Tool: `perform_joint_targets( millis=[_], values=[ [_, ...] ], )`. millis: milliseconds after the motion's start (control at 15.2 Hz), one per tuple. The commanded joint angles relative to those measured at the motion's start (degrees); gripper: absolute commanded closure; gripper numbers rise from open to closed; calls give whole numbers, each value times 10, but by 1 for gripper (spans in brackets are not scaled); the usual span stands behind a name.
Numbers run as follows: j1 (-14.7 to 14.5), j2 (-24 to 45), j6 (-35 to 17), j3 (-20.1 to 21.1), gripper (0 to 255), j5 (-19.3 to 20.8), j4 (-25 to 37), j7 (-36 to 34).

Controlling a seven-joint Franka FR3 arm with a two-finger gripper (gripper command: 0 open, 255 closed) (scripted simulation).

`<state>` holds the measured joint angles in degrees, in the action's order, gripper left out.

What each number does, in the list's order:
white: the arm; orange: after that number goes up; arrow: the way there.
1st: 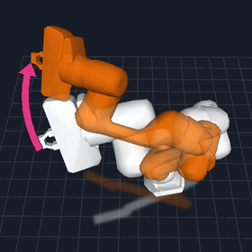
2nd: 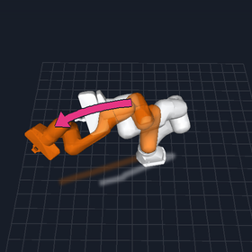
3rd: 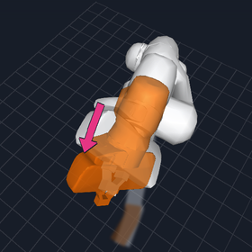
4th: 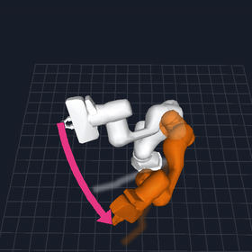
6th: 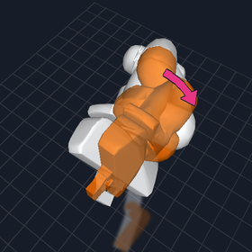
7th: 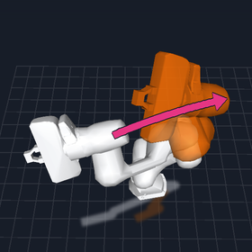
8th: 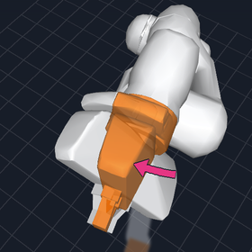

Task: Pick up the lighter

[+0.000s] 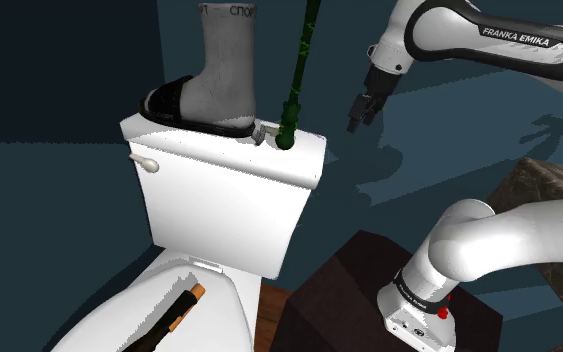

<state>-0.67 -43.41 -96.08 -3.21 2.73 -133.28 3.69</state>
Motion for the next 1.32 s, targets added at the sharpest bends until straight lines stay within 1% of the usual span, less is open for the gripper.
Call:
perform_joint_targets(
  millis=[0,330,726,990,1254],
  values=[
    [0,0,0,0,0,0,0,0],
    [18,26,11,87,0,-57,21,-190],
    [47,102,13,184,0,-111,90,-415],
    [71,176,11,242,0,-127,160,-566],
    [94,266,10,295,0,-122,245,-718]
  ],
)
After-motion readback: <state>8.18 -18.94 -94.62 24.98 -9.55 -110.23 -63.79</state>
